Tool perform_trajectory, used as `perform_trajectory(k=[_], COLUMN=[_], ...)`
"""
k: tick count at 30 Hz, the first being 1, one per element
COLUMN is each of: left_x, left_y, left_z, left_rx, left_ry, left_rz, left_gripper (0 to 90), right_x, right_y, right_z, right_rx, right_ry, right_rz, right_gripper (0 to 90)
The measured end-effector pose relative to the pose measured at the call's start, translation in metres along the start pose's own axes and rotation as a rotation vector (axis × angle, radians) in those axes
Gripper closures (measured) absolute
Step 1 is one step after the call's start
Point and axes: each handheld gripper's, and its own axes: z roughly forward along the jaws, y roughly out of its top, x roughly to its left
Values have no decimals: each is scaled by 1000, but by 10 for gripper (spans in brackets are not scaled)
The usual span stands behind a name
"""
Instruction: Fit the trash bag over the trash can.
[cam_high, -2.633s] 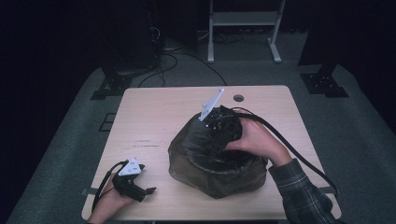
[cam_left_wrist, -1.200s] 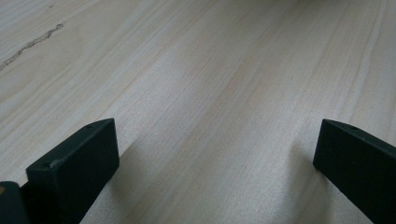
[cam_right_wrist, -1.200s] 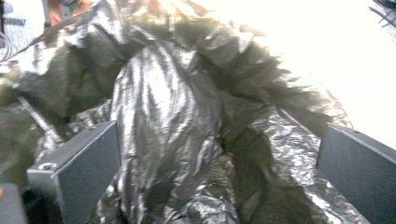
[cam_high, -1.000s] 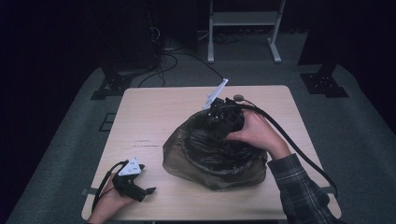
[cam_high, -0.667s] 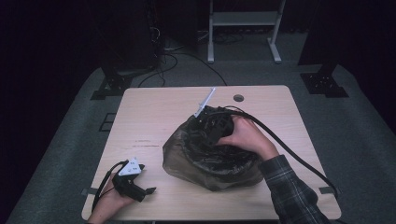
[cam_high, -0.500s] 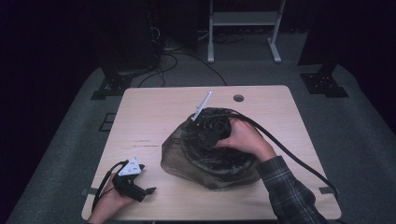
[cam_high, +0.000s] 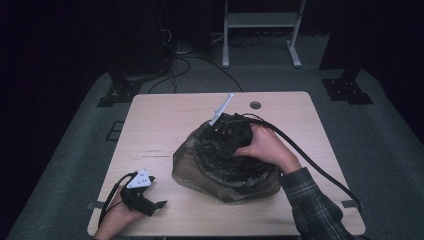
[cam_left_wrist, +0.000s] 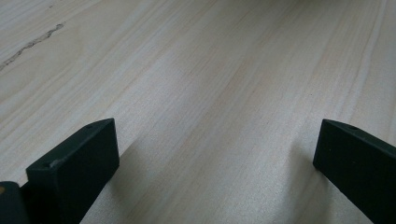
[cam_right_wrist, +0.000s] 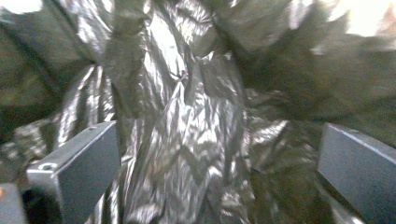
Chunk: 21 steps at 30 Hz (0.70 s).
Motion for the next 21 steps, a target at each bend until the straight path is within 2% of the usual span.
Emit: perform_trajectory(k=[4,10,15,21], left_x=[0,-1,-1,-1], left_y=[0,-1,-1,-1], left_z=[0,-1,-1,-1], left_rx=[0,2,2,2], left_ry=[1,1,0,1], left_rz=[0,1,1,0], left_gripper=[0,0,0,0], right_x=[0,3,0,-1], right_y=[-5,-16,-43,-89], right_z=[-16,-47,-70,-98], right_rx=[-32,-118,-176,-255], right_ry=[-18,-44,-70,-101], right_rz=[-2,-8,33,97], right_gripper=[0,0,0,0])
